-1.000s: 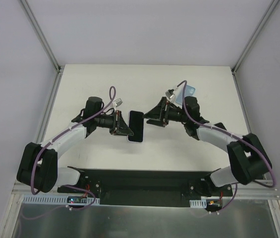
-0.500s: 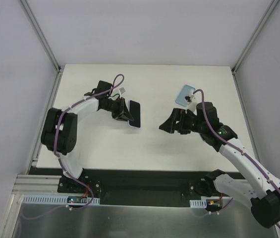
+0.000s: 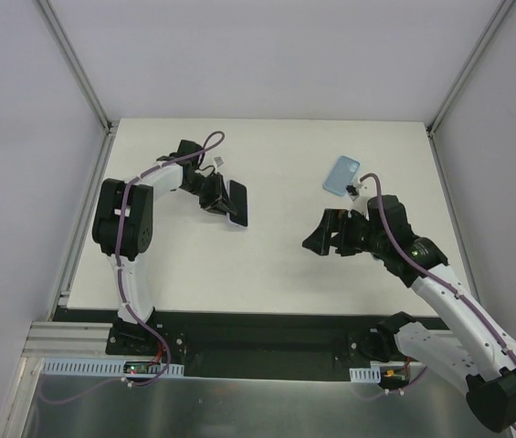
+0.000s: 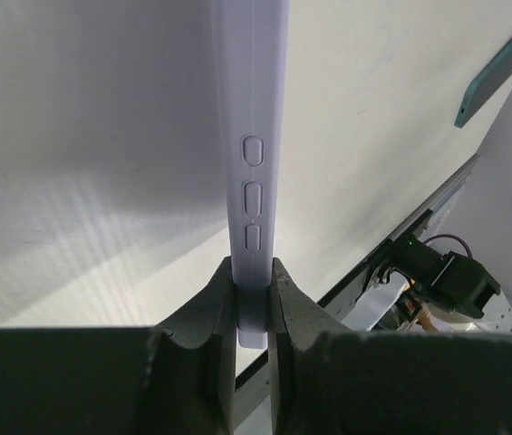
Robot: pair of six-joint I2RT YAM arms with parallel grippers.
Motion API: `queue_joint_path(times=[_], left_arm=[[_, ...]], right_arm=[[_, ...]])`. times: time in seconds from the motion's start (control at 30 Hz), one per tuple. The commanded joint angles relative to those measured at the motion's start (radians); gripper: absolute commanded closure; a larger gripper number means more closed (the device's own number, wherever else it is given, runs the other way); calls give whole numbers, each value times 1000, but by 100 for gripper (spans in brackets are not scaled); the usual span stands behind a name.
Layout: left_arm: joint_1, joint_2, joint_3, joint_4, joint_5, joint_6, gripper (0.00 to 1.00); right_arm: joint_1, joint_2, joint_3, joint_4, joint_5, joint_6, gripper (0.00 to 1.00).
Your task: Put the phone into the phone case
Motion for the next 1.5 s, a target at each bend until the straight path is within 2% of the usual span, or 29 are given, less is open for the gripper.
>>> queue_joint_path(times=[0.0, 0.17, 0.2, 0.37, 0.53, 0.73, 0.9, 1.1, 1.2, 1.23, 1.27, 1.33, 1.37, 1.47], left_arm=[[37, 25, -10, -19, -5, 39, 100], [43, 40, -1, -35, -35, 32, 99], [48, 49, 3, -50, -34, 32, 96], [63, 48, 28, -102, -100, 30, 91], [73, 13, 26, -154, -149, 16, 75], [86, -87, 28, -208, -261, 24, 64], [93, -200, 28, -246, -357, 44, 50], [82, -406, -30, -239, -365, 88, 37], [73, -533, -102, -202, -350, 99, 16], [63, -567, -150, -176, -344, 104, 3], [60, -632, -173, -164, -339, 114, 1], [53, -693, -249, -136, -327, 122, 1], [45, -743, -280, -97, -296, 110, 1], [37, -786, -389, -24, -172, 86, 1]], right_arm=[[0, -30, 11, -8, 28, -19, 4], [0, -9, 22, -11, 25, -19, 4], [0, -7, 17, -11, 34, -17, 4], [2, 20, 24, -23, 46, -9, 4], [0, 44, 68, -84, 112, -20, 4], [0, 83, 96, -129, 241, 4, 4], [-1, 183, 169, -202, 518, 11, 4], [-35, 355, 285, -185, 701, -3, 4], [-67, 521, 376, -179, 736, -5, 1], [-75, 556, 398, -176, 742, -5, 3], [-84, 591, 421, -172, 752, -3, 10], [-112, 703, 492, -167, 756, -2, 20], [-118, 740, 517, -170, 782, -3, 28], [-141, 870, 611, -164, 793, -8, 38]])
